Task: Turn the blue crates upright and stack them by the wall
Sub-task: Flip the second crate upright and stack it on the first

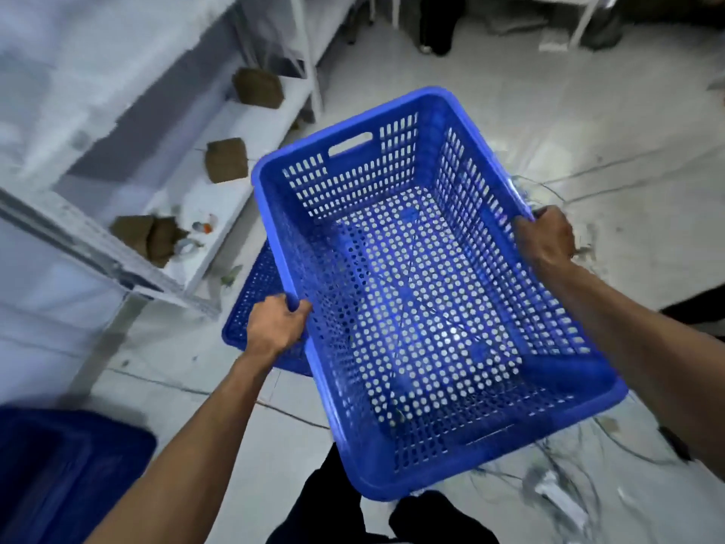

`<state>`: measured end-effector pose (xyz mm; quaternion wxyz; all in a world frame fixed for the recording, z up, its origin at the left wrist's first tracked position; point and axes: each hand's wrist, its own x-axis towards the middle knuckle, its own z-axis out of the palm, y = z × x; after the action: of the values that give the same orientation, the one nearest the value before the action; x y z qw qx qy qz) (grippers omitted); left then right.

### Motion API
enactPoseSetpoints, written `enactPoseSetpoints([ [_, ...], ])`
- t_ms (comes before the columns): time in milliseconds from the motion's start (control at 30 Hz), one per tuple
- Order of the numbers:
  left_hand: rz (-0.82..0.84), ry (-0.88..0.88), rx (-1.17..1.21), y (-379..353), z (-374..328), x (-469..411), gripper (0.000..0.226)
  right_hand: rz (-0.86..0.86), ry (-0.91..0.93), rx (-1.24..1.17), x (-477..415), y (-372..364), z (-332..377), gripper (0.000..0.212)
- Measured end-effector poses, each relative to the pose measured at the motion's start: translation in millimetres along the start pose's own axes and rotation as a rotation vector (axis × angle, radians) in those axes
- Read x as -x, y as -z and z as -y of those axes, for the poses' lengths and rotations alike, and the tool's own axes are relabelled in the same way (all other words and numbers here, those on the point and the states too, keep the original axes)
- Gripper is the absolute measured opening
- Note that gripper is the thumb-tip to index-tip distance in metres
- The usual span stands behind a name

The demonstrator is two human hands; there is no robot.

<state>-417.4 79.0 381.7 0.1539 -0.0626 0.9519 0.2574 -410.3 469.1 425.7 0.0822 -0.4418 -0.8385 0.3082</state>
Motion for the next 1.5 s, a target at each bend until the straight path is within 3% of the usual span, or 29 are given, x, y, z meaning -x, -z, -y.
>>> enactPoseSetpoints([
  [267,-0.065,0.339,0.232,28,97,119,0.044,0.193,0.378,0.033,83,-39,94,0.036],
  [433,-0.199,0.52,0.319,55,159,194,0.051,0.357,0.604,0.039,172,-82,165,0.034],
  [833,-0.472,1.013,0.484,106,356,301,0.053,0.678,0.979,0.05,456,-240,299,0.032],
  [967,-0.496,1.089,0.528,125,440,321,0.052,0.705,1.052,0.073,556,-296,330,0.035],
  [1133,-0.582,1.166,0.696,156,518,345,0.026,0.757,1.146,0.112,665,-349,368,0.037],
  [1500,-0.738,1.39,0.978,192,626,336,0.017,0.876,1.418,0.151,857,-462,450,0.029],
])
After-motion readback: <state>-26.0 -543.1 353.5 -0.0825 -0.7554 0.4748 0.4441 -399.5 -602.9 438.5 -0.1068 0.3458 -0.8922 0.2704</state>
